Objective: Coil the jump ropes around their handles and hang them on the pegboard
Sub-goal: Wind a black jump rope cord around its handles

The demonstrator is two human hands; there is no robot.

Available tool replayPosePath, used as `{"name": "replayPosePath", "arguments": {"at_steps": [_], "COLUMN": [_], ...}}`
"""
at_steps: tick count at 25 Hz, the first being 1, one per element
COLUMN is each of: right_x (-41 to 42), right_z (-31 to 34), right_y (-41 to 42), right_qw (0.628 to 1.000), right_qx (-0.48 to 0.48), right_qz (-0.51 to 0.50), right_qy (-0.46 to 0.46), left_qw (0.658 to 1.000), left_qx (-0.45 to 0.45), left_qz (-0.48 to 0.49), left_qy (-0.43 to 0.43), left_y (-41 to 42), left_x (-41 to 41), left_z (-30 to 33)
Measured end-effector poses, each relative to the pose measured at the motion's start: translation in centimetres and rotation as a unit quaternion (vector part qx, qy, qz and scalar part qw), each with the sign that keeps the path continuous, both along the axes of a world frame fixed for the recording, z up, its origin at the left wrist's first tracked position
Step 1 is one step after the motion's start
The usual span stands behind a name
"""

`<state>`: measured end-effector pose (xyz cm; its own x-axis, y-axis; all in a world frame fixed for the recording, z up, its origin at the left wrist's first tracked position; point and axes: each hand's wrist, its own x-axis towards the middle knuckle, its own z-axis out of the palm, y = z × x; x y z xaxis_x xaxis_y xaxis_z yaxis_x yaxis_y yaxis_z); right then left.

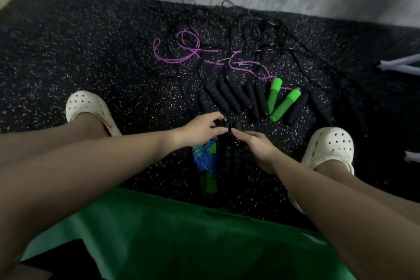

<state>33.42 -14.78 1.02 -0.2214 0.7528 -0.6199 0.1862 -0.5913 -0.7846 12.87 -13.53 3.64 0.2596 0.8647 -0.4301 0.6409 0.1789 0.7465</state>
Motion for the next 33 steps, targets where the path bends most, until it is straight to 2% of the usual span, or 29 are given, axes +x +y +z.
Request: {"name": "replayPosePath", "arguments": {"at_steps": [4,9,13,16,20,22,24,26,28,31,33], "right_x": [1.3,0.9,1.2,1.3,1.2,1.3,1.3,1.0,0.0,-3.2,-5.5], "right_z": [-1.3,-2.9,-2.6,-2.7,-3.5,-2.4,-0.7,1.2,2.4,1.3,-0.6], "right_y": [-0.6,-1.4,-1.5,-0.9,-0.5,1.1,4.6,9.0,12.6,14.9,15.4], "right_qw": [0.997,0.991,0.984,0.976,0.963,0.936,0.87,0.826,0.817,0.82,0.807], "right_qx": [-0.057,-0.085,-0.075,-0.041,0.014,0.033,0.051,0.078,0.143,0.253,0.315], "right_qz": [0.049,0.087,0.139,0.173,0.202,0.274,0.396,0.439,0.419,0.35,0.317], "right_qy": [0.005,-0.052,-0.083,-0.123,-0.179,-0.217,-0.288,-0.344,-0.37,-0.376,-0.387], "left_qw": [0.999,0.976,0.97,0.971,0.98,0.993,0.995,0.981,0.968,0.958,0.95], "left_qx": [0.025,0.098,0.102,0.109,0.072,0.061,0.081,0.088,0.066,-0.009,-0.048], "left_qz": [-0.042,-0.126,-0.154,-0.141,-0.125,-0.07,0.05,0.167,0.239,0.285,0.308], "left_qy": [0.009,0.146,0.157,0.161,0.136,0.077,0.033,0.032,0.046,0.042,0.031], "left_y": [-1.0,-1.4,-1.5,-1.4,-1.0,-0.9,0.0,1.7,3.7,7.1,8.8], "left_x": [0.3,-0.3,-0.6,-0.7,-1.5,-1.8,-2.3,-2.7,-2.9,-2.8,-2.7], "left_z": [-2.5,-4.8,-5.8,-6.3,-6.5,-6.4,-6.3,-5.9,-5.5,-5.9,-7.2]}}
